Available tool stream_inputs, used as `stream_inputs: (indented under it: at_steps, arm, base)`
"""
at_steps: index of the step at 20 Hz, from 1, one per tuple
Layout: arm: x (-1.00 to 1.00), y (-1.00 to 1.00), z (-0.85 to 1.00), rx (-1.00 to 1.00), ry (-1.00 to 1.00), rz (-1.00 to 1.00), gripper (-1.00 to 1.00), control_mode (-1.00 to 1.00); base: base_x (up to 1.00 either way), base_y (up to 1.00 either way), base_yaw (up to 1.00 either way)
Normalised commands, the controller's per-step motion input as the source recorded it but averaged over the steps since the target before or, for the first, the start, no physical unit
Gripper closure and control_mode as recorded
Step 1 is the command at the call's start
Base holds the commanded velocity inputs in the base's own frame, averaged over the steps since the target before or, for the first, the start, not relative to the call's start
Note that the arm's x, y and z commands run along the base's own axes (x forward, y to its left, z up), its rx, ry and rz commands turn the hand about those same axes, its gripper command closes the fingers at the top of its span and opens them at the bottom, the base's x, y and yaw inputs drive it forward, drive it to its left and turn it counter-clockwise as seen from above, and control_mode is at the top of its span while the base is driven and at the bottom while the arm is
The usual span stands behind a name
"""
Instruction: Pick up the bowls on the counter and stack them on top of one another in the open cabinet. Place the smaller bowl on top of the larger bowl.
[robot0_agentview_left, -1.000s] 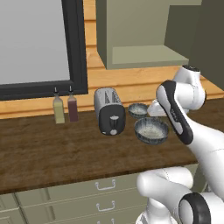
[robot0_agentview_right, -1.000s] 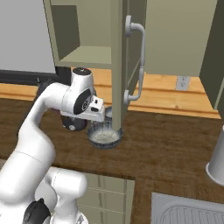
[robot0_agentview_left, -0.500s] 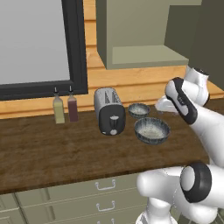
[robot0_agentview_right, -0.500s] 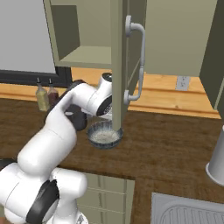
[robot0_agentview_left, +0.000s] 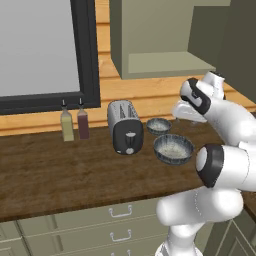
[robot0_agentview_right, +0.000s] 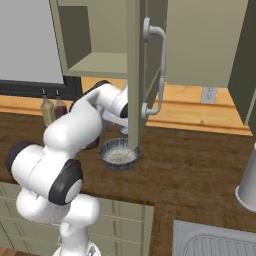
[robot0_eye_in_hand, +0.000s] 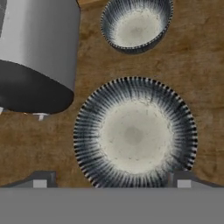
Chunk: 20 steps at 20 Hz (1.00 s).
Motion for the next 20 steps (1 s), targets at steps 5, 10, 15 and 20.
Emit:
stream_inputs:
  at_steps: [5,10,15,20]
  arm:
    - [0.35,-0.08,-0.25,0.01,0.04,0.00,-1.00,-1.00]
    - [0.19,-0.01,-0.33,0.01,0.00,0.00,-1.00,-1.00]
    - [0.31,-0.06,-0.27,0.00,0.01,0.00,-1.00,-1.00]
    - [0.41,-0.06,-0.16,0.00,0.02,-0.01,-1.00,-1.00]
  base:
    - [0.00,0.00,0.00]
    - [0.00,0.00,0.00]
    - [0.00,0.00,0.00]
    - [0.00,0.00,0.00]
